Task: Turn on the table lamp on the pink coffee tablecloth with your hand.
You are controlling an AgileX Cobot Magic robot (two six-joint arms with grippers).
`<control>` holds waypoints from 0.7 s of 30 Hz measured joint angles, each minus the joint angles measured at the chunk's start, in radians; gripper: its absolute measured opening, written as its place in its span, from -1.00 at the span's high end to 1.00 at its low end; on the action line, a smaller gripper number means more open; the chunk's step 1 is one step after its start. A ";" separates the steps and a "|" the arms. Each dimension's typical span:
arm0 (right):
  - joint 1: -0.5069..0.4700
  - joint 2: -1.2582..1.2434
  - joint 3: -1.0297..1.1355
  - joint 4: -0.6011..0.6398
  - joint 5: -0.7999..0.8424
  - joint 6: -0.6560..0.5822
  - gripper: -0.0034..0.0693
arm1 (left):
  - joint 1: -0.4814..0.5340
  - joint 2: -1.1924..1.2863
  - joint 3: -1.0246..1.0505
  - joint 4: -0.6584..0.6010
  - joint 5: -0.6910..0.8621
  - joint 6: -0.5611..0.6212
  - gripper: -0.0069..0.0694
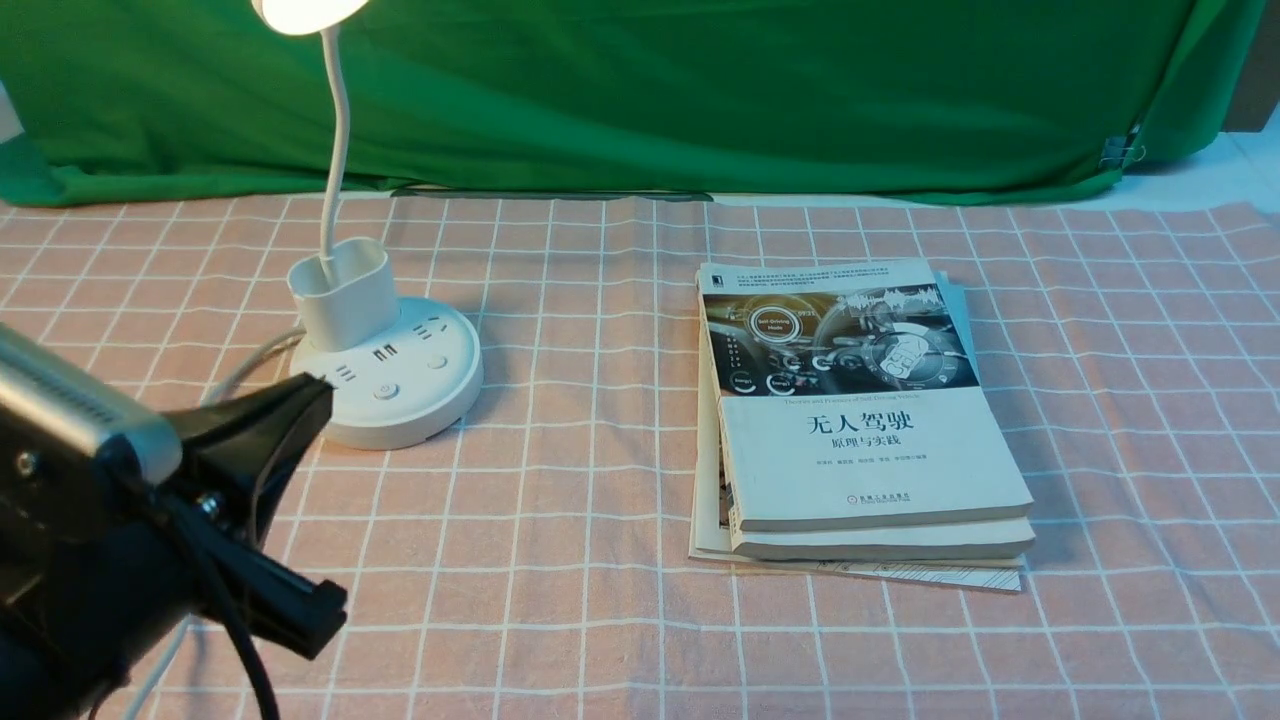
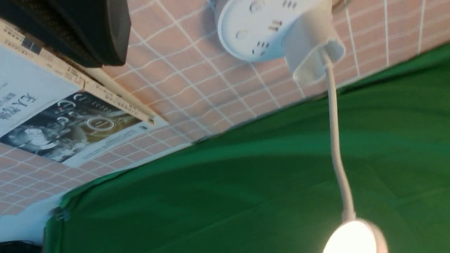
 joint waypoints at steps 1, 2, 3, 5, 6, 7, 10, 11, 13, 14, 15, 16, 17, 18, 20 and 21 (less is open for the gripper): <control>0.000 0.000 0.000 0.000 0.000 0.000 0.25 | 0.000 0.000 0.034 -0.025 -0.015 -0.027 0.76; 0.000 0.000 0.000 0.000 0.000 0.000 0.25 | 0.000 0.000 0.052 -0.046 -0.024 -0.039 0.76; 0.000 0.000 0.000 0.000 0.000 0.000 0.25 | 0.000 -0.004 0.088 -0.076 -0.031 -0.069 0.76; 0.000 0.000 0.000 0.000 -0.001 0.000 0.25 | -0.001 -0.030 0.150 -0.105 -0.032 -0.112 0.76; 0.000 0.000 0.000 0.000 -0.001 0.000 0.25 | -0.001 -0.041 0.165 -0.106 -0.032 -0.121 0.76; 0.000 0.000 0.000 0.000 0.000 0.000 0.25 | -0.001 -0.103 0.236 -0.102 -0.034 -0.166 0.76; 0.000 0.000 0.000 0.000 -0.001 0.000 0.25 | 0.015 -0.212 0.268 -0.111 0.000 -0.212 0.76; 0.000 0.000 0.000 0.000 -0.001 0.000 0.25 | 0.041 -0.284 0.269 -0.133 0.040 -0.204 0.76; 0.000 0.000 0.000 0.000 -0.001 0.000 0.25 | 0.087 -0.345 0.270 -0.143 0.089 -0.177 0.76; 0.000 0.000 0.000 0.000 -0.001 0.000 0.25 | 0.149 -0.431 0.270 -0.146 0.134 -0.144 0.76; 0.000 0.000 0.000 0.000 -0.001 0.000 0.25 | 0.192 -0.467 0.270 -0.139 0.160 -0.127 0.76; 0.000 0.000 0.000 0.000 -0.001 0.000 0.25 | 0.192 -0.475 0.270 -0.137 0.165 -0.127 0.76; 0.000 0.000 0.000 0.000 -0.001 0.000 0.25 | 0.255 -0.523 0.270 -0.112 0.196 -0.110 0.76; 0.000 0.000 0.000 0.000 -0.001 0.000 0.25 | 0.300 -0.558 0.270 -0.088 0.215 -0.105 0.76; 0.000 0.000 0.000 0.000 -0.001 0.000 0.25 | 0.385 -0.612 0.270 -0.056 0.244 -0.104 0.76; 0.000 0.000 0.000 0.000 -0.001 0.000 0.25 | 0.426 -0.630 0.270 -0.048 0.254 -0.104 0.76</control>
